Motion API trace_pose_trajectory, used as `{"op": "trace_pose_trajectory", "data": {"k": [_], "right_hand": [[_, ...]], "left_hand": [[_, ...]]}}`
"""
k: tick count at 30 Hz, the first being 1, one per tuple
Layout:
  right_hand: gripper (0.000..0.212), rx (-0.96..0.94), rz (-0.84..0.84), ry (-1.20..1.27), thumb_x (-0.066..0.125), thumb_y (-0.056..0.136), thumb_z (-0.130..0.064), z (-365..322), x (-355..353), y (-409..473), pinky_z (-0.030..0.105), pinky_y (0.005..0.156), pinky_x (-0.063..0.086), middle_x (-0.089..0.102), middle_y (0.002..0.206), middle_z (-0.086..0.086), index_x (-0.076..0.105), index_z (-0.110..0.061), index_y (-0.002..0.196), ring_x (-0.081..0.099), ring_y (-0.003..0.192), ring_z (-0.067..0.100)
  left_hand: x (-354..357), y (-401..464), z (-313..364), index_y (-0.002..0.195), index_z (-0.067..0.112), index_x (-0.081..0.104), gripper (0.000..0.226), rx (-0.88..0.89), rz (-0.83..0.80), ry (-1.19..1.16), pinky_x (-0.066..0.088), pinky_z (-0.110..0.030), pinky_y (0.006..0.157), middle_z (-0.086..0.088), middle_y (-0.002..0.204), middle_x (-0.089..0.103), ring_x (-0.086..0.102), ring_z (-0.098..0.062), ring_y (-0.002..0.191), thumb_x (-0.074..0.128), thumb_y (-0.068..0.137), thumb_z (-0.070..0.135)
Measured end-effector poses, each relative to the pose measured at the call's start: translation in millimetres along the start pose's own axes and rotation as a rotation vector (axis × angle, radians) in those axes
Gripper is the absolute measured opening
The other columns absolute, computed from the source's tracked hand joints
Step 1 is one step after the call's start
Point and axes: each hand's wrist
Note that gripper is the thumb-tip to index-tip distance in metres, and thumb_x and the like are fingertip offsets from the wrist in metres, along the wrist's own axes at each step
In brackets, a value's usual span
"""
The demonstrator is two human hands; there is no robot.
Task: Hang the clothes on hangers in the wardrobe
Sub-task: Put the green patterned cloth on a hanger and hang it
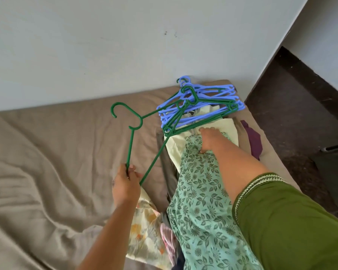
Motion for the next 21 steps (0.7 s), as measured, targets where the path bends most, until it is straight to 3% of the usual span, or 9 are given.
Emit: {"op": "trace_pose_trajectory", "data": {"k": [2, 4, 8, 10, 12, 14, 17, 18, 21], "right_hand": [[0.088, -0.021, -0.026, 0.001, 0.085, 0.068, -0.031, 0.8, -6.6, -6.8, 0.037, 0.094, 0.048, 0.058, 0.124, 0.009, 0.038, -0.012, 0.140, 0.055, 0.113, 0.029], [0.079, -0.049, 0.022, -0.023, 0.082, 0.073, -0.028, 3.5, -11.3, -20.2, 0.035, 0.084, 0.051, 0.061, 0.117, 0.009, 0.040, -0.014, 0.139, 0.060, 0.104, 0.028], [0.094, -0.093, 0.168, -0.072, 0.076, 0.080, -0.023, 10.1, -4.2, -46.9, 0.036, 0.070, 0.052, 0.060, 0.101, 0.007, 0.014, -0.024, 0.151, 0.062, 0.086, 0.026], [0.099, -0.041, 0.175, -0.049, 0.076, 0.080, -0.022, 10.0, -0.7, -51.9, 0.036, 0.073, 0.052, 0.063, 0.101, 0.006, 0.008, -0.017, 0.152, 0.063, 0.089, 0.025], [0.098, -0.009, 0.254, -0.010, 0.076, 0.080, -0.025, 11.8, 4.2, -49.2, 0.036, 0.085, 0.049, 0.059, 0.116, 0.008, 0.012, -0.012, 0.151, 0.057, 0.105, 0.026], [0.099, -0.043, 0.303, -0.011, 0.077, 0.078, -0.029, 15.0, 10.7, -43.6, 0.038, 0.098, 0.043, 0.044, 0.137, 0.010, 0.013, -0.012, 0.151, 0.043, 0.123, 0.027], [0.111, -0.018, 0.156, 0.053, 0.080, 0.074, -0.028, 15.7, 9.8, -29.8, 0.040, 0.104, 0.040, 0.010, 0.157, 0.009, 0.004, -0.016, 0.154, 0.033, 0.135, 0.029], [0.117, 0.013, 0.088, 0.079, 0.081, 0.072, -0.028, 15.9, 7.6, -22.5, 0.041, 0.105, 0.040, 0.010, 0.158, 0.010, -0.002, -0.018, 0.154, 0.036, 0.134, 0.030], [0.126, 0.121, -0.120, 0.180, 0.084, 0.067, -0.034, 12.7, 0.7, -8.8, 0.045, 0.105, 0.039, 0.038, 0.145, 0.015, -0.007, -0.020, 0.153, 0.042, 0.129, 0.034]], "left_hand": [[-1.2, -2.4, 4.3, 0.096, 0.024, 0.056, 0.020, -0.018, -0.010, -0.010, 0.054, -0.036, 0.070, 0.010, 0.081, 0.070, 0.064, -0.018, 0.080, 0.037, 0.099, 0.018], [-5.1, -8.1, 12.9, 0.095, 0.025, 0.055, 0.020, -0.046, -0.018, -0.016, 0.054, -0.036, 0.069, 0.010, 0.082, 0.069, 0.063, -0.018, 0.079, 0.037, 0.099, 0.018], [-14.2, -26.2, 26.6, 0.093, 0.029, 0.054, 0.020, -0.059, -0.044, 0.025, 0.053, -0.034, 0.066, 0.011, 0.083, 0.068, 0.063, -0.015, 0.077, 0.037, 0.101, 0.024], [-16.7, -31.8, 31.3, 0.093, 0.029, 0.054, 0.020, -0.054, -0.045, 0.042, 0.050, -0.033, 0.065, 0.012, 0.082, 0.068, 0.062, -0.015, 0.077, 0.036, 0.101, 0.026], [-15.4, -32.7, 31.7, 0.095, 0.028, 0.055, 0.020, -0.048, -0.039, 0.045, 0.047, -0.031, 0.063, 0.012, 0.082, 0.067, 0.061, -0.012, 0.076, 0.036, 0.102, 0.025], [-10.7, -31.2, 28.3, 0.094, 0.027, 0.055, 0.020, -0.050, -0.022, 0.034, 0.050, -0.034, 0.066, 0.012, 0.082, 0.067, 0.061, -0.014, 0.077, 0.037, 0.101, 0.025], [-1.5, -27.3, 17.8, 0.090, 0.030, 0.054, 0.020, -0.059, -0.005, 0.001, 0.054, -0.039, 0.071, 0.012, 0.081, 0.067, 0.064, -0.018, 0.079, 0.038, 0.101, 0.025], [1.5, -25.3, 13.9, 0.090, 0.032, 0.053, 0.020, -0.058, -0.002, -0.006, 0.054, -0.040, 0.071, 0.012, 0.081, 0.068, 0.064, -0.018, 0.079, 0.038, 0.101, 0.025], [7.0, -19.6, 6.1, 0.092, 0.030, 0.055, 0.020, -0.063, 0.003, -0.023, 0.055, -0.041, 0.072, 0.011, 0.081, 0.068, 0.064, -0.018, 0.079, 0.039, 0.100, 0.023]]}}
Point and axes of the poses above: each hand's wrist, its own y-axis towards the middle knuckle, its own x-axis out of the palm, z = x × y
